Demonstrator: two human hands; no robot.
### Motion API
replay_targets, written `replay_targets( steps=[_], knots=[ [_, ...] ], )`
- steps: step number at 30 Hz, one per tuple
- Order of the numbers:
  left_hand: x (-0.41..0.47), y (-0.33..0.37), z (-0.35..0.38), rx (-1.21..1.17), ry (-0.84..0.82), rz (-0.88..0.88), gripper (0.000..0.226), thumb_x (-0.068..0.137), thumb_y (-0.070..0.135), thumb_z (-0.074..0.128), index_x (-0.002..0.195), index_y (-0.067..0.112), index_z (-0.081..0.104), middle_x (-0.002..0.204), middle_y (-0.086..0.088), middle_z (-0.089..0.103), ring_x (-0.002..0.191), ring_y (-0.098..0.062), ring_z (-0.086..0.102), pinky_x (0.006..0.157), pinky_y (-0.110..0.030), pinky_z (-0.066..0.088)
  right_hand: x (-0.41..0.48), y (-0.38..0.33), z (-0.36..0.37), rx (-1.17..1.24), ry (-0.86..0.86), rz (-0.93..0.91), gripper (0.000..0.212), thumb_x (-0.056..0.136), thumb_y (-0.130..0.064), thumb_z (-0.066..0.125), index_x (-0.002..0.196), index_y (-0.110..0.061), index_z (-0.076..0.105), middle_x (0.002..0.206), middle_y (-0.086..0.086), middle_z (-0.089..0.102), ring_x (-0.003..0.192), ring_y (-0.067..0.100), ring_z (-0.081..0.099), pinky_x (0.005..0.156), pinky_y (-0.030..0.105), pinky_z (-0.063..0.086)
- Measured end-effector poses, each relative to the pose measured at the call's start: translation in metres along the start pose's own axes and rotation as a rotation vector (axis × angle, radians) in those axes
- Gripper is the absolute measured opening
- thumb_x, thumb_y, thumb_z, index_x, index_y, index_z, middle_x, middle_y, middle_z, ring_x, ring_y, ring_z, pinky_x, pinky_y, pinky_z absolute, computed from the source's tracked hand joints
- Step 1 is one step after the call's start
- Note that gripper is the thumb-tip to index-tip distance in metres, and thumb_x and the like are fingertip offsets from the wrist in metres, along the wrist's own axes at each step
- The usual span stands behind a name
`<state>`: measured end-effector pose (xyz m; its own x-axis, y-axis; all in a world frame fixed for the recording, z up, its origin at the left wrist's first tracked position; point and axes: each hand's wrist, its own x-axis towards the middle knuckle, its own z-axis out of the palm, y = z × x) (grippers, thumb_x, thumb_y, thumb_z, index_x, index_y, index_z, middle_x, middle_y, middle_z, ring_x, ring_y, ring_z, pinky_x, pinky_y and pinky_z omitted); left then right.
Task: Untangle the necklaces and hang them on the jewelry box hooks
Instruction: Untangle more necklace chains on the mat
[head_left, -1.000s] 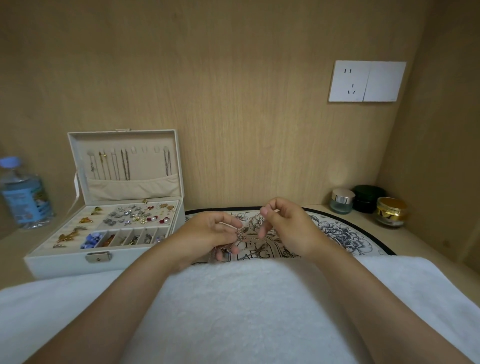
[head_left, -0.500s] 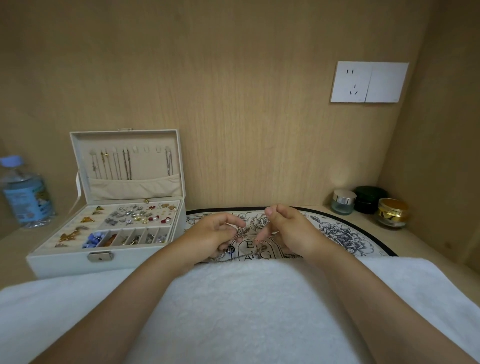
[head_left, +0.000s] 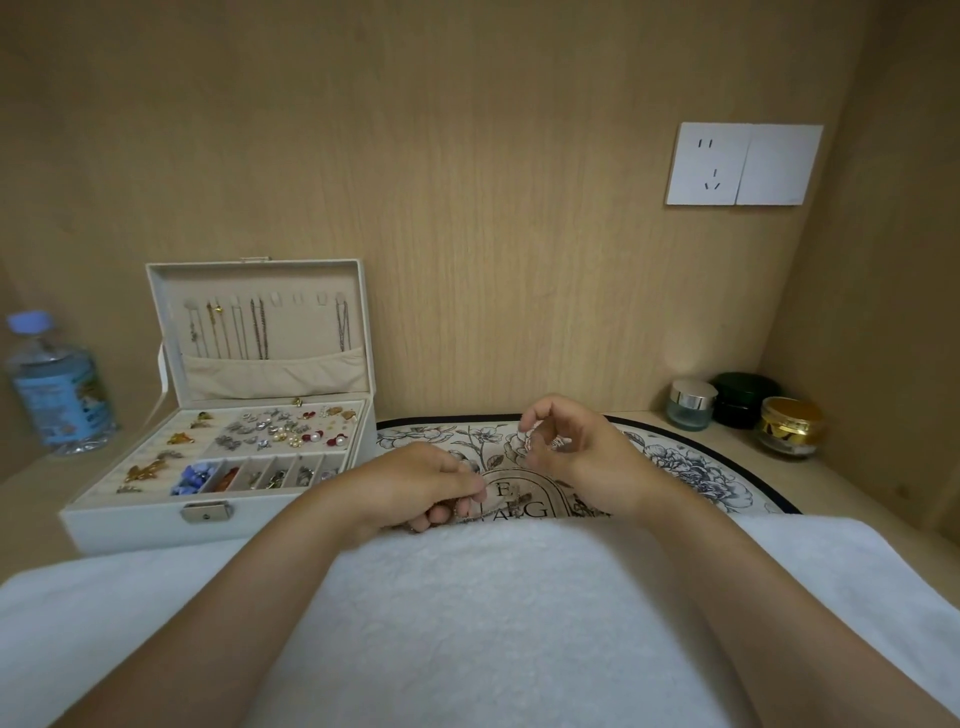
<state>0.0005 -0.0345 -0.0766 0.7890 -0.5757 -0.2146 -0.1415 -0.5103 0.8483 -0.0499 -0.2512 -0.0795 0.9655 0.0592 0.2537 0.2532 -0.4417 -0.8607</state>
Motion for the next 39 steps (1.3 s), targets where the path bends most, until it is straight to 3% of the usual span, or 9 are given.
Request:
replay_targets(
  steps=[3,6,12,19,23,27,33,37,39],
  knots=[
    [0.001,-0.002,-0.001,-0.288,-0.016,-0.016,0.019,0.097,0.027,0.06,0.089,0.012,0.069,0.067,0.005,0.059,0.054,-0.007,0.042,0.047,-0.02,0.025,-0.001,0.0,-0.002,-0.092,-0.034,-0.048,0.022,0.086,-0.003,0.073,0.073,-0.022,0.073,0.085,-0.01,0.062,0.074,-0.001,0.056,0.074,0.018,0.042],
    [0.003,-0.002,-0.002,-0.464,-0.083,-0.046,0.017,0.095,0.025,0.062,0.096,0.008,0.067,0.07,0.002,0.057,0.053,-0.008,0.039,0.043,-0.017,0.021,-0.002,0.0,0.001,-0.162,-0.066,-0.037,0.017,0.081,-0.015,0.081,0.083,-0.031,0.079,0.091,-0.014,0.057,0.073,-0.007,0.053,0.068,0.009,0.037],
    [0.004,0.001,-0.002,-0.669,-0.139,-0.079,0.014,0.093,0.021,0.062,0.096,0.007,0.065,0.068,0.001,0.055,0.051,-0.006,0.037,0.041,-0.014,0.023,0.0,0.001,0.009,-0.247,0.006,-0.107,0.038,0.065,-0.025,0.093,0.088,-0.038,0.065,0.091,-0.017,0.054,0.067,-0.004,0.046,0.062,0.012,0.035],
    [0.007,0.005,0.003,-0.938,-0.165,-0.151,0.014,0.084,0.019,0.065,0.089,0.007,0.065,0.068,0.001,0.058,0.047,-0.004,0.039,0.035,-0.011,0.025,0.005,0.007,0.024,-0.211,0.116,-0.174,0.006,0.081,-0.032,0.081,0.085,-0.036,0.079,0.079,-0.016,0.063,0.074,0.002,0.059,0.072,0.025,0.046],
    [0.01,0.003,0.003,-0.866,-0.074,-0.194,0.013,0.092,0.017,0.061,0.096,0.006,0.065,0.073,-0.002,0.064,0.045,-0.004,0.039,0.033,-0.01,0.024,0.002,0.004,0.022,-0.245,0.171,-0.166,0.008,0.087,-0.037,0.074,0.083,-0.033,0.08,0.081,-0.018,0.067,0.079,0.003,0.063,0.074,0.032,0.051],
    [0.015,0.001,0.007,-0.714,0.087,-0.197,0.011,0.093,0.017,0.064,0.098,0.008,0.065,0.073,-0.004,0.068,0.045,-0.005,0.039,0.034,-0.011,0.021,0.002,0.003,0.022,-0.236,0.222,-0.152,0.013,0.086,-0.038,0.074,0.077,-0.029,0.078,0.078,-0.018,0.069,0.07,0.005,0.061,0.07,0.033,0.051],
    [0.015,0.0,0.012,-0.423,0.306,-0.153,0.022,0.092,0.021,0.064,0.074,0.01,0.07,0.066,-0.002,0.058,0.046,-0.011,0.038,0.036,-0.017,0.025,0.003,-0.003,0.025,0.026,0.225,0.008,0.018,0.082,-0.014,0.077,0.064,-0.014,0.076,0.081,-0.003,0.074,0.082,0.017,0.071,0.083,0.042,0.058],
    [0.016,0.0,0.01,-0.444,0.402,-0.139,0.021,0.096,0.023,0.06,0.09,0.007,0.072,0.051,0.008,0.059,0.045,-0.009,0.035,0.035,-0.018,0.025,0.002,-0.007,0.025,0.078,0.231,0.034,0.027,0.09,-0.023,0.071,0.065,-0.014,0.07,0.078,-0.006,0.072,0.079,0.013,0.068,0.08,0.035,0.053],
    [0.017,-0.002,0.008,-0.494,0.422,-0.105,0.016,0.095,0.019,0.06,0.097,0.006,0.07,0.055,0.009,0.064,0.047,-0.008,0.035,0.034,-0.016,0.024,0.002,-0.012,0.02,0.127,0.22,0.095,0.036,0.098,-0.034,0.058,0.068,-0.018,0.066,0.075,-0.004,0.067,0.076,0.012,0.061,0.082,0.032,0.047]
  ],
)
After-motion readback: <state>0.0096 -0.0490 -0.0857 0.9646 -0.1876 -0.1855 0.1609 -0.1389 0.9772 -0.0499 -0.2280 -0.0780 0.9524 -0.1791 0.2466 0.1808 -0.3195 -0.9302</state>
